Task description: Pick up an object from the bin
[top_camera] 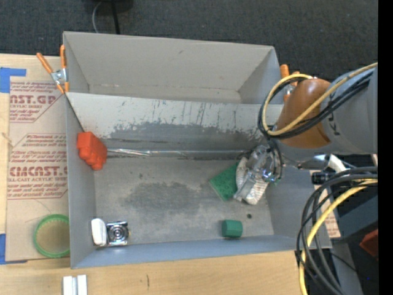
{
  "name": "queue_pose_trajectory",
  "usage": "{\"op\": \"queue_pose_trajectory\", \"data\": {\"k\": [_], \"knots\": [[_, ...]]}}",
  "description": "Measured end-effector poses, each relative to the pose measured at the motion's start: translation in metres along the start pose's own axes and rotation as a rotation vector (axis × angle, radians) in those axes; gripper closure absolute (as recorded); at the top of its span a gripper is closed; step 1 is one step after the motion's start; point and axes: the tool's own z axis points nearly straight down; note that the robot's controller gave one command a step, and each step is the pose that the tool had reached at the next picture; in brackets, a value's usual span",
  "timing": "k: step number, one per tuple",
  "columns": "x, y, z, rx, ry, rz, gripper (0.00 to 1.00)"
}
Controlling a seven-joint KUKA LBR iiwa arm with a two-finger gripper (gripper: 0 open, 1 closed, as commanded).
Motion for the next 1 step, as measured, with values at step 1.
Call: {"op": "queue_pose_trajectory", "data": {"k": [1], "knots": [[-0.0285, 0.0159, -0.0649, -0.001, -0.003, -0.559, 1.00]]}}
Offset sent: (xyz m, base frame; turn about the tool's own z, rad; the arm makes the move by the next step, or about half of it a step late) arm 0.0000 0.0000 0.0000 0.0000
